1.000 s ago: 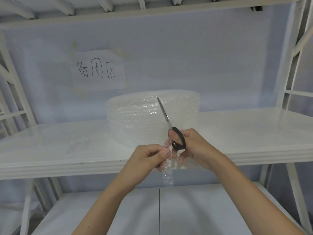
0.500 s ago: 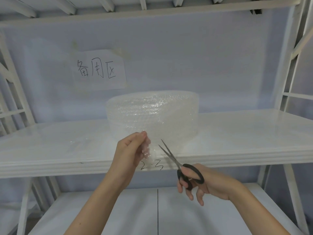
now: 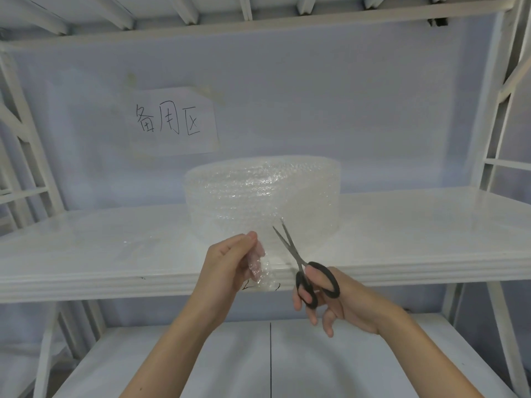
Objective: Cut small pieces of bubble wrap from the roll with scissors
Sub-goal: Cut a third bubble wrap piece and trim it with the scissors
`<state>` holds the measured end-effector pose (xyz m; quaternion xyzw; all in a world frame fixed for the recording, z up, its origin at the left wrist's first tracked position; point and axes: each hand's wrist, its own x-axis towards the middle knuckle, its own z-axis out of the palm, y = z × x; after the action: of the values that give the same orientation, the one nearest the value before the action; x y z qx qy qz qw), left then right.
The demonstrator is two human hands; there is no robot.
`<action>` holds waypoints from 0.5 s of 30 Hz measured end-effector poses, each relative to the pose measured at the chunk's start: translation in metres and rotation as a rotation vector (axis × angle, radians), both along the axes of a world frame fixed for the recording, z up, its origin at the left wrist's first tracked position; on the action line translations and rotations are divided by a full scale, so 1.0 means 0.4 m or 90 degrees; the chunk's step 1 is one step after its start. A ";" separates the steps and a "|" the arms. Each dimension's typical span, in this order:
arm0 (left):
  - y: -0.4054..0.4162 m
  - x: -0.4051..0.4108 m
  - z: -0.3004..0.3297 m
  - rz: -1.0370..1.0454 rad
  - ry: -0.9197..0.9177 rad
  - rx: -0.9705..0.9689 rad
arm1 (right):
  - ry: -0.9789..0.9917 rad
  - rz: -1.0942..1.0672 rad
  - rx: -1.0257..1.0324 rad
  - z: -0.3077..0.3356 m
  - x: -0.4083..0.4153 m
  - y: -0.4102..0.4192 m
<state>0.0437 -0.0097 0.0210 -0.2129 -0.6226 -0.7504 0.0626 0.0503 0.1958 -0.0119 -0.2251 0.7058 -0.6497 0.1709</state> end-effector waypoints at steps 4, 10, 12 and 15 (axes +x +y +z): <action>-0.008 -0.011 0.011 0.024 -0.002 0.032 | -0.061 0.025 0.000 -0.063 0.026 0.034; -0.005 -0.025 0.016 0.030 -0.029 0.084 | -0.067 0.087 0.016 -0.065 0.056 0.048; -0.003 -0.026 0.011 0.019 -0.043 0.089 | -0.047 0.092 -0.034 -0.045 0.056 0.040; -0.001 -0.027 0.003 0.006 -0.057 0.081 | -0.008 0.074 -0.080 -0.008 0.049 0.020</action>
<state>0.0330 -0.0101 0.0223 -0.1719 -0.5767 -0.7970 0.0516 0.0701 0.2036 -0.0152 -0.2720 0.6483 -0.6828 0.1985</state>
